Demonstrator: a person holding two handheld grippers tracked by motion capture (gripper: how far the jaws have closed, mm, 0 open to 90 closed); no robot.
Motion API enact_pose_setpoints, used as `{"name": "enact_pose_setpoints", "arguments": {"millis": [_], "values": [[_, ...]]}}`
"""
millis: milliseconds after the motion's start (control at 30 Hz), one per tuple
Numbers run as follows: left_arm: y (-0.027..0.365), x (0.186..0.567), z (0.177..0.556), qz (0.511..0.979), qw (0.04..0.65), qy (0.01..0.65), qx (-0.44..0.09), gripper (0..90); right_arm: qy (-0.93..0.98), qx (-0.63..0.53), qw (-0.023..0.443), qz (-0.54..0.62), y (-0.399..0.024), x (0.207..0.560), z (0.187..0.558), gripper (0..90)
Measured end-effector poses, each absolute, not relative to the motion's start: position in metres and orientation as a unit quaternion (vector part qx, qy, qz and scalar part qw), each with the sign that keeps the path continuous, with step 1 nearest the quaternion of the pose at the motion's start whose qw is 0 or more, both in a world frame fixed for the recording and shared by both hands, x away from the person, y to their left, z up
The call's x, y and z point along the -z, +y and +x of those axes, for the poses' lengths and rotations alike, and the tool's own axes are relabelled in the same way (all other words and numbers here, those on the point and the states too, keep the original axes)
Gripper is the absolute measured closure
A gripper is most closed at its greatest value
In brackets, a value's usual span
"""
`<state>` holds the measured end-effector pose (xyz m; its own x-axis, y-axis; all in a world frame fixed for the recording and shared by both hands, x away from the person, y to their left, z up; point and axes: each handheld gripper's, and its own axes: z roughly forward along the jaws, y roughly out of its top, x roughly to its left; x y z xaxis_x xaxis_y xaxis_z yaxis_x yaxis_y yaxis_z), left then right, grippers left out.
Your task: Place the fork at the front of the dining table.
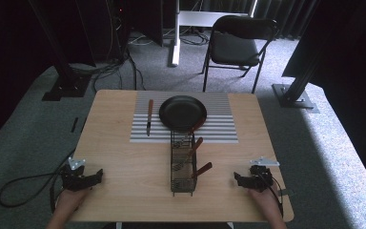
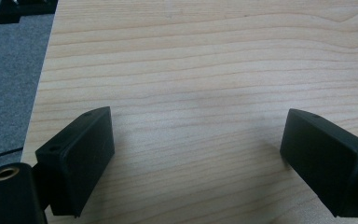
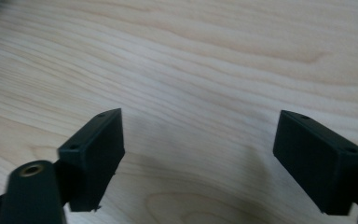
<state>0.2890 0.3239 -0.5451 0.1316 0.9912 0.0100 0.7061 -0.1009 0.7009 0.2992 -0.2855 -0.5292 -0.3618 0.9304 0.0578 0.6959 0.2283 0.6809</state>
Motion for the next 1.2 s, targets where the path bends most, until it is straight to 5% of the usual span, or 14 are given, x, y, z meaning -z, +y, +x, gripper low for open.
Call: {"name": "enact_pose_setpoints", "arguments": {"millis": [1200], "values": [[0.324, 0.545, 0.289, 0.697, 0.282, 0.608, -0.253, 9.6, 0.762, -0.435, 0.171, 0.448, -0.211, 0.452, 0.343, 23.3]]}}
